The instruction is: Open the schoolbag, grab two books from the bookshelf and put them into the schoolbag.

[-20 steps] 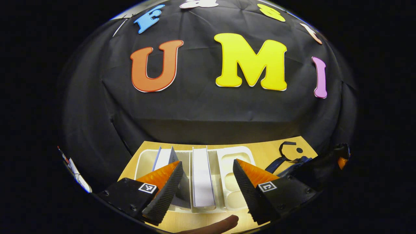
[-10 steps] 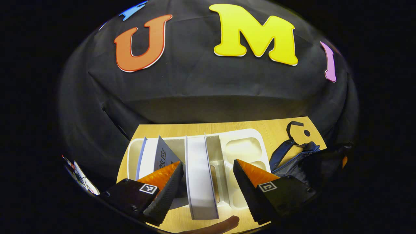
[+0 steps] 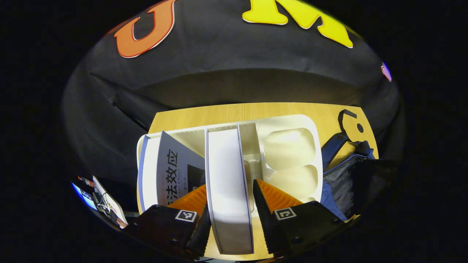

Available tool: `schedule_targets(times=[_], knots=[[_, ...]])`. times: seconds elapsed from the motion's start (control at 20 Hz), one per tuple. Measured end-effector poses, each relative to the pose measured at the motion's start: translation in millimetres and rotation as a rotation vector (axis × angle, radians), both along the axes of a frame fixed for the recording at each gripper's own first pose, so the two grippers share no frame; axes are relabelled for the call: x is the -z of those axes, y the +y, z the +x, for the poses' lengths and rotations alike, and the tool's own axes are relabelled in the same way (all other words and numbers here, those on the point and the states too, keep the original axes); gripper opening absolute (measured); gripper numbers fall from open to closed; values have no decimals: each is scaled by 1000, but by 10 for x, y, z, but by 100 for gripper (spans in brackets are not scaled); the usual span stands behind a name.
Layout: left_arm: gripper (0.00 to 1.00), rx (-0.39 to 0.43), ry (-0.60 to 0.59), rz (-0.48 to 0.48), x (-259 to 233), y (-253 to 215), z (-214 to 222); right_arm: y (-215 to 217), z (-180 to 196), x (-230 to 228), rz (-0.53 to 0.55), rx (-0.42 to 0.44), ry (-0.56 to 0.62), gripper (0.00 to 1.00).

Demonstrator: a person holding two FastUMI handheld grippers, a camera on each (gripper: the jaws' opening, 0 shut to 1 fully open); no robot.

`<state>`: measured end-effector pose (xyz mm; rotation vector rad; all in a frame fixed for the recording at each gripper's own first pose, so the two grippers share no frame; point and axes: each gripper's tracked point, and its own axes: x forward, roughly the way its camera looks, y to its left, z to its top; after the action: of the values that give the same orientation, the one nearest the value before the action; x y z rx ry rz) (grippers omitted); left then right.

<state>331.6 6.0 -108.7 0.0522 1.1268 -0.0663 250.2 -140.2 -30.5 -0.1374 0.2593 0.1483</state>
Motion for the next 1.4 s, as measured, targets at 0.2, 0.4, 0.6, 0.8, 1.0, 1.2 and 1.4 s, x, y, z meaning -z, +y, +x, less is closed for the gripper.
schedule_targets(times=[0.2, 0.4, 0.6, 0.8, 1.0, 1.2, 1.4], knots=[[48, 18, 7, -48, -4, -73, -50, -10, -6, 15, 2, 3, 9, 7], [46, 24, -29, -58, -84, -15, -202, 14, -13, 59, -17, 1, 4, 7], [46, 1, -89, -16, -288, 138, -387, 69, -10, 116, -21, 1, 8, 7], [46, 6, -154, -77, -575, 158, -735, 135, 3, 161, -19, -3, 17, 7], [46, 13, -224, -122, -716, 250, -1190, 174, 8, 181, -16, -1, 19, 7], [46, -10, -243, -183, -700, 309, -1625, 209, 20, 208, -17, 2, 25, 7], [45, -57, -264, -252, -608, 341, -1950, 256, 6, 228, -20, 3, 27, 7]])
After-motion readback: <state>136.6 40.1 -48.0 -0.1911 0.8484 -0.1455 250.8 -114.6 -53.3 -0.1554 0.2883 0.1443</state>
